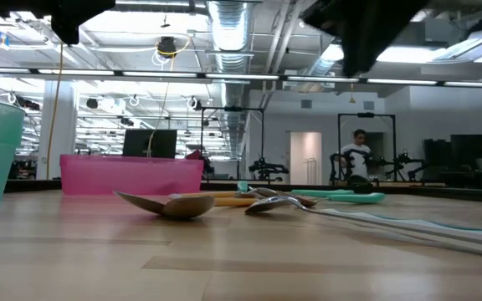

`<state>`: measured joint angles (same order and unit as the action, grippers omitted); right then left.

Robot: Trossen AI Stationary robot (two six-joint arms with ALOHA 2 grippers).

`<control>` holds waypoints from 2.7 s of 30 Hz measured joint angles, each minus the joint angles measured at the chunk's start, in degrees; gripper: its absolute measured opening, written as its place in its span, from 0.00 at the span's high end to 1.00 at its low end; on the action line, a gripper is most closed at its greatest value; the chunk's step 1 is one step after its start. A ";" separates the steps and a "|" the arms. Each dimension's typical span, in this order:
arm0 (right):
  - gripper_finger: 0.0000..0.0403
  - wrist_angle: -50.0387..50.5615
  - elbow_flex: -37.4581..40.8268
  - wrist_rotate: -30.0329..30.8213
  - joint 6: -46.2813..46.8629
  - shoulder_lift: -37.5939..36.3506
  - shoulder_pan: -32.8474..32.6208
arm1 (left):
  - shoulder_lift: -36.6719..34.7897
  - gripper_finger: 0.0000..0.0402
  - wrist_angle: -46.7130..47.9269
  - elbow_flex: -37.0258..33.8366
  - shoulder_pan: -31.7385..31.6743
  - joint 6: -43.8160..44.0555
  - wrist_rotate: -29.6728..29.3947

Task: Sort silverware by color (type)
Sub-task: Put the blue spoon into the light blue bin

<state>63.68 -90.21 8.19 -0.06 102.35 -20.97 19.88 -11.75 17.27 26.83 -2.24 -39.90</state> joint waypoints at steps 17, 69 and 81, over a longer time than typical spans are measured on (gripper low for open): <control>0.73 -14.95 16.92 -7.02 -14.32 -0.07 12.65 | 0.00 0.53 2.13 -0.02 0.00 1.62 0.00; 0.51 -24.55 37.51 -5.24 -21.48 -8.28 25.34 | 0.00 0.53 2.04 -0.04 0.00 1.95 -5.81; 0.51 -28.57 41.97 -5.33 -21.44 -8.54 25.30 | 0.00 0.53 2.06 -0.04 -0.02 1.40 -5.90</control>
<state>35.10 -48.25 2.85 -21.50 93.81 4.34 19.88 -9.69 17.23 26.81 -0.84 -45.80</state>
